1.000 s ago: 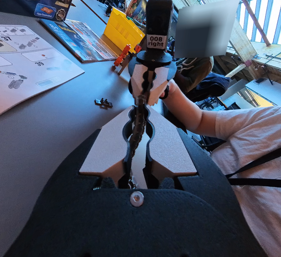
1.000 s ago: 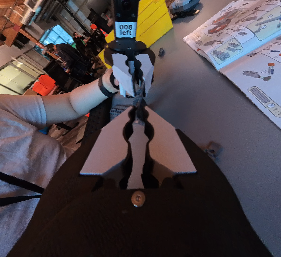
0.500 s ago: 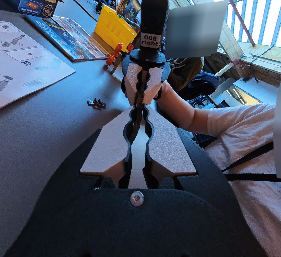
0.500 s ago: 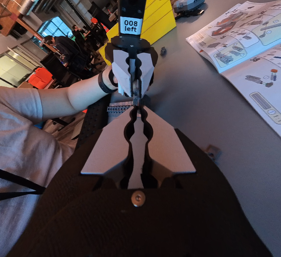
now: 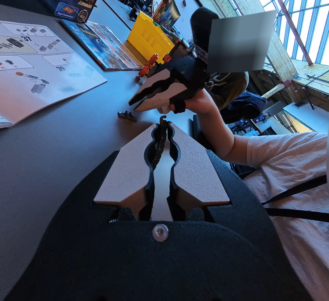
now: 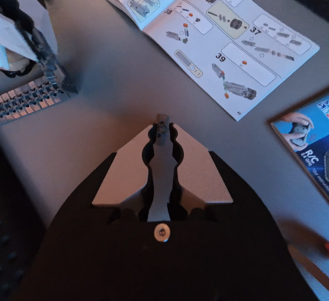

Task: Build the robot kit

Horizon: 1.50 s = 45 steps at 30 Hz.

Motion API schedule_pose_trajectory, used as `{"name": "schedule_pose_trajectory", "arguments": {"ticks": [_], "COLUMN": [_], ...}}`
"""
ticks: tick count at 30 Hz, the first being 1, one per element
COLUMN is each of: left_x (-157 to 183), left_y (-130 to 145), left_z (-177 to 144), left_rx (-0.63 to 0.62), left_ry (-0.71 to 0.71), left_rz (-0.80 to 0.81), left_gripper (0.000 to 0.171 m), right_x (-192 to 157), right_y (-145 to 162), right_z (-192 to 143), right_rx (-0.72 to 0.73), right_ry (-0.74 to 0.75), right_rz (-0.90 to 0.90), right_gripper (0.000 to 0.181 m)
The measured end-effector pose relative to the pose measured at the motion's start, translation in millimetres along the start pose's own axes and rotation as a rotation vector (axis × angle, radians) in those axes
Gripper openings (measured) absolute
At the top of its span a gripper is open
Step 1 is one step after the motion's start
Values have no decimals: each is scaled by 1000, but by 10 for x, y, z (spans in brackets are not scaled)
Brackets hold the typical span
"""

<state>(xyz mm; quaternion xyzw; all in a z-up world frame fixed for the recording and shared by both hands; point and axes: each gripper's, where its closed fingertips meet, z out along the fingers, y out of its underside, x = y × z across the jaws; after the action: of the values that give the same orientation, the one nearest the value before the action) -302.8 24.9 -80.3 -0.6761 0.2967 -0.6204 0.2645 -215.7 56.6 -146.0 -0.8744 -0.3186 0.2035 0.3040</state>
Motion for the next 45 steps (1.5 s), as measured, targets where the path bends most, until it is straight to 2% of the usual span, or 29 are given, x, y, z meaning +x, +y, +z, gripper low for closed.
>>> {"name": "schedule_pose_trajectory", "arguments": {"ticks": [7,11,17,32,36,39,42,45], "left_x": [8,16,14,0,-19,-30,-28,-18], "left_y": [8,14,15,11,1,-7,-4,19], "left_z": [6,10,14,19,16,28,73,138], "left_rx": [-1,-4,-2,4,13,21,21,5], "left_ry": [12,14,19,15,5,-8,-21,-20], "left_rz": [-18,-15,-27,-42,-48,-43,-13,-10], "left_gripper": [6,6,6,6,6,6,6,6], "right_x": [-4,-27,-84,-346,-375,-454,-607,-731], "right_y": [103,120,103,62,-112,-434,-693,-734], "right_z": [94,125,153,196,72,-205,-498,-522], "right_rx": [-39,-51,-62,-35,62,262,444,473], "right_ry": [-70,-44,-12,-235,-261,-343,-497,-598], "right_rz": [92,22,-106,-3,7,78,172,223], "right_gripper": [18,10,7,8,7,7,7,8]}}
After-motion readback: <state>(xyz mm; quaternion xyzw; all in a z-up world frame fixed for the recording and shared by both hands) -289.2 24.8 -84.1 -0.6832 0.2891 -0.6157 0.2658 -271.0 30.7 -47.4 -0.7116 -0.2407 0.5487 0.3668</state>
